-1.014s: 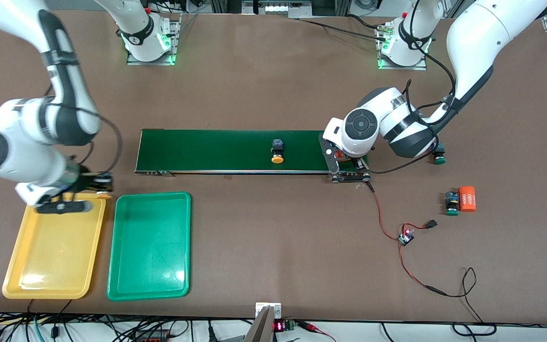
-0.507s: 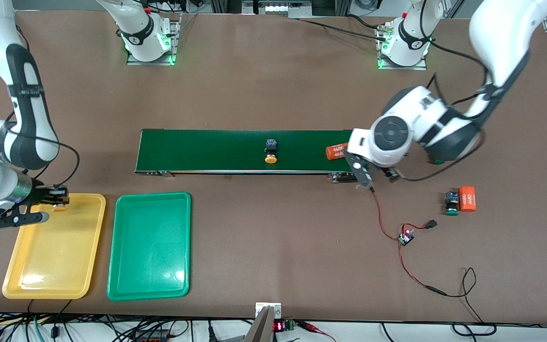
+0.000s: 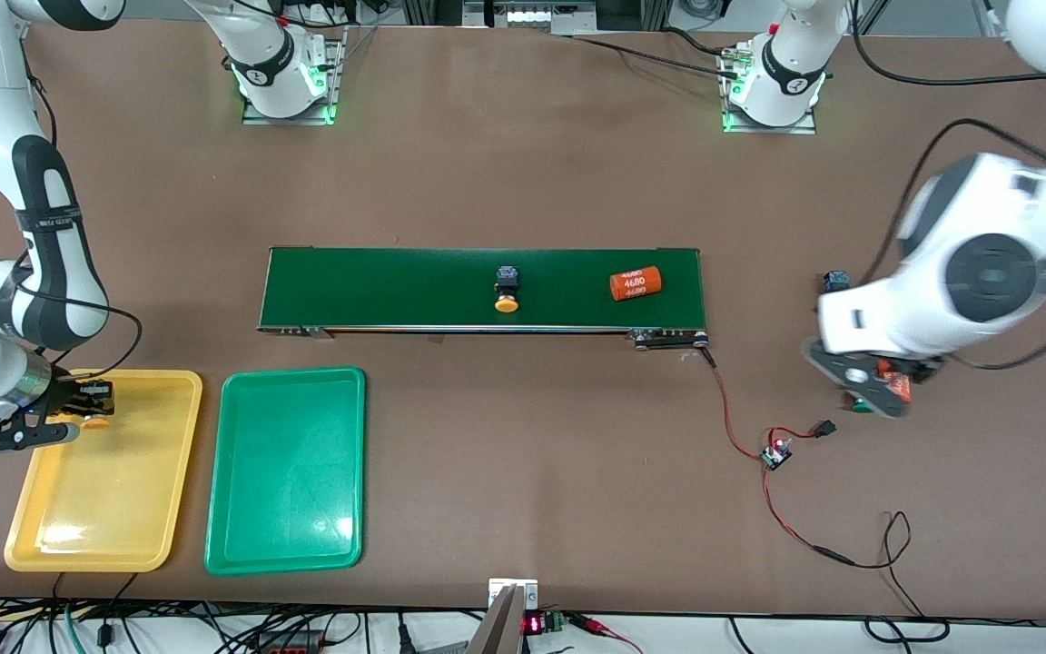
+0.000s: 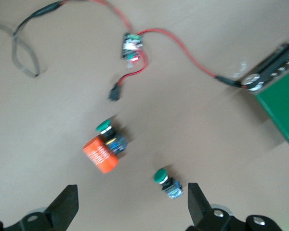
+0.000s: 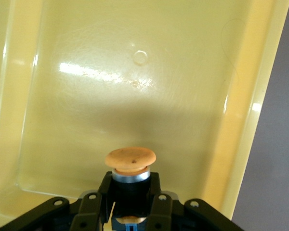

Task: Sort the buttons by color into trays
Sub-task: 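Release the button into the yellow tray while the left gripper withdraws, then grasp the second yellow button with the right gripper while the left gripper reaches a battery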

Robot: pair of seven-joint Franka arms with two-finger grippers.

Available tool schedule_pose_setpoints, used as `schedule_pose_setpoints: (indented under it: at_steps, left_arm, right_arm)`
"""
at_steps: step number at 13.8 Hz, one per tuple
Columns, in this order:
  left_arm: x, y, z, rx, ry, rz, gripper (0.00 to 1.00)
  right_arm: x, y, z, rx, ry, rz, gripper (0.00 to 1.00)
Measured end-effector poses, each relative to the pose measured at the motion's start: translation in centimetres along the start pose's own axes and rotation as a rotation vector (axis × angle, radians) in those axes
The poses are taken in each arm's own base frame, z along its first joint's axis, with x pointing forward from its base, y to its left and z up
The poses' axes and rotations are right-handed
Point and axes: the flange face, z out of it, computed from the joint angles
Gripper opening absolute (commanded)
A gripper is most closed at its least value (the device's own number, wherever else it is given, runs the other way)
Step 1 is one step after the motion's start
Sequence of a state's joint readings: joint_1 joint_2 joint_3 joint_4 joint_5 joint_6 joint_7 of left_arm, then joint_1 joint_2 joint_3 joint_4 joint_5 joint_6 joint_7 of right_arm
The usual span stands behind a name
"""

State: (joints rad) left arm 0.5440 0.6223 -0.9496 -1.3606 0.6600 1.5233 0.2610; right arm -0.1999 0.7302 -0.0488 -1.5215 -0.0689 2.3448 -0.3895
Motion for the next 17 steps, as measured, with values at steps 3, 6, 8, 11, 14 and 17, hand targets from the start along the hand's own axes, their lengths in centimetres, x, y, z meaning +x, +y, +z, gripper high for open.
schedule_pose_setpoints:
  at_steps: [3, 6, 8, 11, 14, 17]
  left_arm:
    - [-2.5, -5.7, 0.9, 0.002, -0.016, -0.119, 1.00]
    - [-5.1, -10.7, 4.1, -0.148, 0.018, -0.264, 1.00]
    - [-7.5, -13.9, 8.0, -0.293, 0.022, -0.391, 1.00]
    - [-8.4, -16.7, 13.7, -0.250, 0.024, -0.492, 1.00]
    - [-7.3, -16.8, 19.0, -0.114, 0.131, -0.477, 1.00]
    - [-8.2, -15.7, 24.3, -0.066, 0.191, -0.427, 1.00]
  right_arm:
    - [-0.3, 0.3, 1.2, 0.001, -0.005, 0.005, 0.99]
    - [-0.3, 0.4, 1.3, 0.003, -0.003, 0.007, 1.00]
    - [0.0, -0.7, 0.3, 0.033, -0.020, 0.004, 1.00]
    - [0.5, -4.6, -4.4, 0.132, -0.104, 0.074, 1.00]
    - [1.2, -11.0, -11.4, 0.140, -0.120, 0.135, 1.00]
    - [-0.1, -17.3, -16.5, 0.212, -0.137, 0.197, 1.00]
